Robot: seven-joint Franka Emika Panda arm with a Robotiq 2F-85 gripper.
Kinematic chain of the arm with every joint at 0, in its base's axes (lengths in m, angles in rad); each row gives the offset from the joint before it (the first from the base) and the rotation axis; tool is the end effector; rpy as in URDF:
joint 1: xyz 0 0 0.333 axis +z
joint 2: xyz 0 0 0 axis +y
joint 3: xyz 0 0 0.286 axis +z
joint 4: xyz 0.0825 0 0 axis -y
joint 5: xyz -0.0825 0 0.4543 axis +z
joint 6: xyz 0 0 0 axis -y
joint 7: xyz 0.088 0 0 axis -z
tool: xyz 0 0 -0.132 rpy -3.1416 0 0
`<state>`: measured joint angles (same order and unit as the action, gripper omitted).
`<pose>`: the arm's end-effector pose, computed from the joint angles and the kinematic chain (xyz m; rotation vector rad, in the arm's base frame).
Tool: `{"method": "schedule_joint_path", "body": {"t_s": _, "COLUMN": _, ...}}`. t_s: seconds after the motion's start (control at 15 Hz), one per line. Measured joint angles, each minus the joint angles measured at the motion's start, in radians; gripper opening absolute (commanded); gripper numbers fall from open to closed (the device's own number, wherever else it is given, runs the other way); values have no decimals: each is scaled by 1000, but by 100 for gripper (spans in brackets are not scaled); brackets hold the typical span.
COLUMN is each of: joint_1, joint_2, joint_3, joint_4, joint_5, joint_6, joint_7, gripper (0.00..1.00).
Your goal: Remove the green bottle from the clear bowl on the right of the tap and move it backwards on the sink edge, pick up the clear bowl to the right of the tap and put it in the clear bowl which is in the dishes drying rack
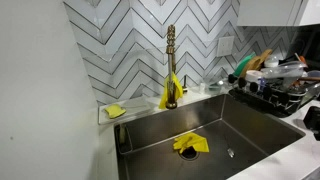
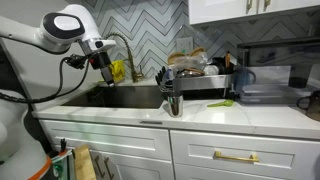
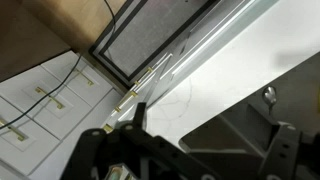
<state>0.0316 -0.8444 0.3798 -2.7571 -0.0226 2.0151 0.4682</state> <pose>0.3800 0.1235 0.3720 2.8658 -0.2284 0.2478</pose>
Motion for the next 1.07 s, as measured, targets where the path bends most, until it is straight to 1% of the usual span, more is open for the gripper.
{"method": "schedule_joint_path", "body": {"t_s": 0.4, "joint_1": 0, "joint_2": 9, "joint_3": 0, "joint_4": -19, "joint_5": 0, "joint_6": 0, "joint_7": 0, "gripper": 100}}
{"method": "schedule_joint_path", "body": {"t_s": 0.6, "joint_1": -1, "joint_2": 10, "joint_3": -2, "joint_4": 4, "joint_5": -10, "joint_6": 21, "joint_7": 5, "gripper": 100}}
{"method": "schedule_joint_path", "body": {"t_s": 0.73, "joint_1": -4, "joint_2": 13, "joint_3": -2, "joint_4": 46, "joint_5": -33, "joint_6": 110, "joint_7": 5, "gripper": 100}}
{"method": "schedule_joint_path", "body": {"t_s": 0.87, "joint_1": -8, "joint_2": 35, "joint_3": 2, "joint_4": 115, "joint_5": -64, "joint_6": 214, "joint_7": 5, "gripper": 100}}
{"method": "schedule_joint_path", "body": {"t_s": 1.07, "joint_1": -20, "joint_2": 122, "joint_3": 17, "joint_4": 238, "joint_5": -100, "joint_6": 376, "joint_7": -6, "gripper": 100}}
